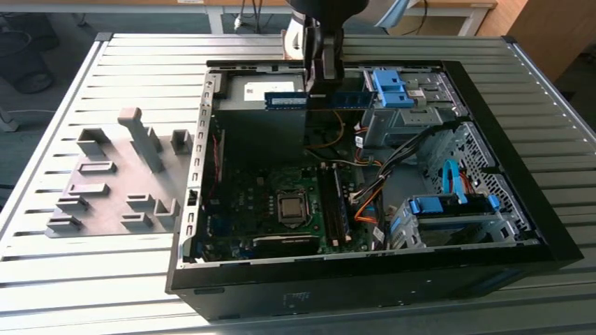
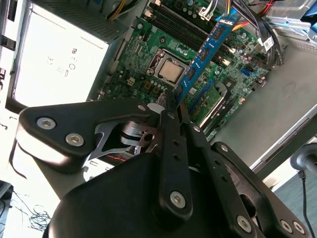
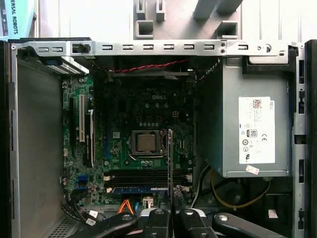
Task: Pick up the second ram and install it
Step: 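Insert the second ram into the second slot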
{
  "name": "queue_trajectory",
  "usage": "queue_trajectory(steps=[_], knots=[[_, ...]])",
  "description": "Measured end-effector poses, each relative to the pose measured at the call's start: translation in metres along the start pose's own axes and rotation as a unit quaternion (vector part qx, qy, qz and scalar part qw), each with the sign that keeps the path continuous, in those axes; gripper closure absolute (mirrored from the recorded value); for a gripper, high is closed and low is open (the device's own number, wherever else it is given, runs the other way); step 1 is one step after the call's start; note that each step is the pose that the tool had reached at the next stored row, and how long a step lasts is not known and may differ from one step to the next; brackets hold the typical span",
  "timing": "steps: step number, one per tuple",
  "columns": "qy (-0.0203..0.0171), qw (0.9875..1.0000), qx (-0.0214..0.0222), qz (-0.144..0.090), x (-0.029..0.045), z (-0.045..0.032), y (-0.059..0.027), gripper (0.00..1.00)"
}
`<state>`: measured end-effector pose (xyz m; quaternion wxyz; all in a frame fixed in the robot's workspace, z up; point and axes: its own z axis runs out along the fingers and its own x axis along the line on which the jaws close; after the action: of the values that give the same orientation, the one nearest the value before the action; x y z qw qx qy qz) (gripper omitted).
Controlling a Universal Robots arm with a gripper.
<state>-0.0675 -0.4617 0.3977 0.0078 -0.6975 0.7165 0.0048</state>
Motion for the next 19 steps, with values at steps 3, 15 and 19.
queue_trajectory(steps=[3,15,19], knots=[[0.0000,1.0000,0.0000,0.001,0.0000,0.0001,0.0000,0.86],[0.0001,0.9997,0.0004,0.025,0.0000,0.0005,0.0000,0.86],[0.0001,0.9994,0.0006,0.035,0.0000,0.0006,0.0000,0.86]])
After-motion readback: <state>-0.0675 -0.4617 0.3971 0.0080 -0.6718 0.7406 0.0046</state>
